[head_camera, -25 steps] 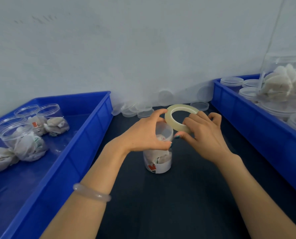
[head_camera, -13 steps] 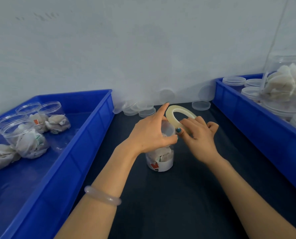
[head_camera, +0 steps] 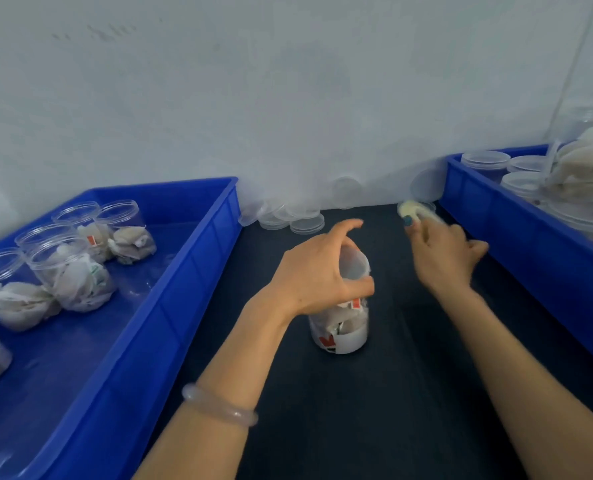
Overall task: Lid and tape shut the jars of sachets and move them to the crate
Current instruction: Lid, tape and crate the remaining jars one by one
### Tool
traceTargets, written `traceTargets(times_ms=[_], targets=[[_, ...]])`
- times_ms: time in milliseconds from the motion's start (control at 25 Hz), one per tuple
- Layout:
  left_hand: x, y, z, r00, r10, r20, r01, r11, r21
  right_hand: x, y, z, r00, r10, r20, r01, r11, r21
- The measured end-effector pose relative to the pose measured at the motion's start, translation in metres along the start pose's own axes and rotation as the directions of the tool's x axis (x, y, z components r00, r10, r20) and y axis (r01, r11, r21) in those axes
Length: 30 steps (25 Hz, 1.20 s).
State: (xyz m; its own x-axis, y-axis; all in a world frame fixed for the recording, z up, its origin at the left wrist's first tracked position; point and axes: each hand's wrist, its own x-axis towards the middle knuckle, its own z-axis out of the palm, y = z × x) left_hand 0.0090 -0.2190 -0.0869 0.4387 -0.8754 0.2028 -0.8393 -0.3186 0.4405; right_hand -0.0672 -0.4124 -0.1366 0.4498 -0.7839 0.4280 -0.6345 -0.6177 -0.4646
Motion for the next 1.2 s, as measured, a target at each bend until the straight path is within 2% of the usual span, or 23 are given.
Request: traceTargets(times_ms=[80, 120, 240, 320, 400, 520, 600, 640, 680, 760, 800, 840, 920, 960, 1040, 1080, 1120, 1200], targets=[[0.003, -0.001, 0.000, 1.000, 0.018, -0.007, -0.018, 0.999, 0.038, -0.007, -0.003, 0.002, 0.968, -0.245, 0.052, 0.247, 0.968, -0.049], [0.005, 0.001, 0.000, 0.999, 0.031, -0.008, -0.031, 0.998, 0.052, -0.014, -0.005, 0.004, 0.946, -0.304, 0.113, 0.312, 0.948, -0.068], [0.005, 0.005, 0.004, 1.000, 0.006, -0.029, -0.004, 0.998, 0.056, -0.037, 0.005, 0.022, 0.872, -0.374, 0.317, 0.435, 0.888, -0.149], [0.008, 0.005, 0.006, 0.998, -0.027, -0.058, 0.029, 0.999, 0.034, -0.041, 0.016, 0.026, 0.836, -0.376, 0.400, 0.454, 0.883, -0.120], [0.010, 0.002, 0.007, 0.993, -0.075, -0.089, 0.071, 0.996, -0.049, -0.044, 0.022, 0.023, 0.789, -0.374, 0.487, 0.428, 0.904, -0.001], [0.007, -0.004, 0.013, 0.978, -0.126, -0.168, 0.073, 0.954, -0.290, -0.049, 0.014, 0.012, 0.640, -0.487, 0.595, 0.336, 0.873, 0.353], [0.006, -0.007, 0.018, 0.943, -0.189, -0.273, 0.030, 0.867, -0.497, -0.058, 0.003, 0.007, 0.568, -0.589, 0.576, 0.282, 0.796, 0.536], [0.004, -0.008, 0.021, 0.918, -0.253, -0.304, 0.021, 0.798, -0.602, -0.062, -0.002, 0.006, 0.561, -0.606, 0.565, 0.239, 0.771, 0.590], [0.003, -0.010, 0.024, 0.896, -0.338, -0.289, 0.033, 0.699, -0.714, -0.066, -0.008, 0.005, 0.577, -0.606, 0.548, 0.182, 0.749, 0.637], [-0.003, -0.014, 0.034, 0.881, -0.457, -0.124, 0.096, 0.428, -0.899, -0.070, -0.011, 0.004, 0.621, -0.587, 0.519, 0.070, 0.701, 0.709], [-0.008, -0.018, 0.041, 0.888, -0.459, -0.020, 0.135, 0.301, -0.944, -0.072, -0.011, 0.003, 0.627, -0.582, 0.518, 0.034, 0.685, 0.728], [-0.012, -0.022, 0.047, 0.892, -0.449, 0.058, 0.178, 0.229, -0.957, -0.073, -0.010, 0.001, 0.633, -0.579, 0.513, 0.020, 0.675, 0.737], [-0.013, -0.032, 0.056, 0.876, -0.471, 0.106, 0.217, 0.188, -0.958, -0.068, -0.010, -0.010, 0.693, -0.548, 0.468, 0.007, 0.654, 0.757], [-0.013, -0.037, 0.057, 0.863, -0.498, 0.080, 0.194, 0.181, -0.964, -0.064, -0.009, -0.018, 0.756, -0.501, 0.420, -0.016, 0.628, 0.778], [-0.010, -0.044, 0.056, 0.825, -0.565, 0.027, 0.153, 0.178, -0.972, -0.052, -0.007, -0.041, 0.914, -0.340, 0.221, -0.003, 0.540, 0.842], [-0.009, -0.046, 0.055, 0.807, -0.590, 0.025, 0.162, 0.180, -0.970, -0.046, -0.004, -0.054, 0.969, -0.229, 0.090, 0.041, 0.512, 0.858], [-0.009, -0.047, 0.054, 0.799, -0.600, 0.033, 0.178, 0.184, -0.967, -0.038, 0.002, -0.067, 0.994, -0.101, -0.039, 0.085, 0.510, 0.856], [-0.010, -0.048, 0.056, 0.795, -0.605, 0.047, 0.208, 0.199, -0.958, -0.021, 0.025, -0.097, 0.959, 0.145, -0.245, 0.112, 0.596, 0.795]])
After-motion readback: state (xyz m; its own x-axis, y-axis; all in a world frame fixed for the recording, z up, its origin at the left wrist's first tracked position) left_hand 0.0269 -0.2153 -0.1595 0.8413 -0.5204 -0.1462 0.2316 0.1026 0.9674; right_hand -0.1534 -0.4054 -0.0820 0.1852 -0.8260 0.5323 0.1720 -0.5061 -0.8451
